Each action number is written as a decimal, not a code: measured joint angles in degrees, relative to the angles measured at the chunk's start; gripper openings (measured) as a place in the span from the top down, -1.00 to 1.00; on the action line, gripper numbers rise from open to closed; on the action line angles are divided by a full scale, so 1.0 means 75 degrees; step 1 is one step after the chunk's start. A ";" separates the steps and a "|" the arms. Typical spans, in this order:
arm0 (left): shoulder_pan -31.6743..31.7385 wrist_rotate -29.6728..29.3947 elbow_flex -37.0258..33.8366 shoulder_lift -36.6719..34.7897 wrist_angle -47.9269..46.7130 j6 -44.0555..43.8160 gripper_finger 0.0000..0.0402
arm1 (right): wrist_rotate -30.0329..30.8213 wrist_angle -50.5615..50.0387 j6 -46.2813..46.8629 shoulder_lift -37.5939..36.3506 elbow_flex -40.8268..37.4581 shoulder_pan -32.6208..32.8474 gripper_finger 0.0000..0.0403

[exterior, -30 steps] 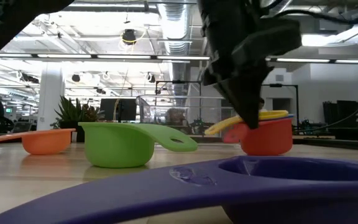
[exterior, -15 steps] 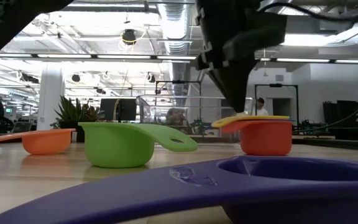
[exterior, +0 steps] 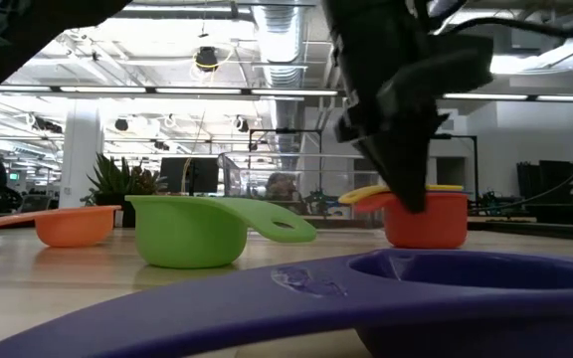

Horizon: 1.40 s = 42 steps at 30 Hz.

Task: Nest measuring cups in basket
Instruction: Adjust the stacked measuring cups on the table, then adjust the measuring cup on table

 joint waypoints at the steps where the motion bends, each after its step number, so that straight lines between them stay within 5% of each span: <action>1: 0.0002 -0.0176 0.0000 0.0000 0.0002 0.0013 1.00 | 0.0000 0.0000 0.0002 0.0000 0.0000 0.0000 0.87; 23: 0.0479 -0.1758 0.0017 -0.0221 -0.1014 0.0022 1.00 | -0.0008 -0.0030 0.0002 0.0000 0.0000 0.0000 0.87; 34: -0.0228 0.1027 0.0017 -0.0985 -0.2634 -0.1065 1.00 | -0.0389 -0.0213 0.0001 0.0000 0.0000 0.0000 0.87; 42: -0.1169 0.0920 -0.0013 -0.1086 -0.3741 -0.1422 0.98 | -0.0406 -0.0375 0.0000 0.0000 0.0000 0.0000 0.87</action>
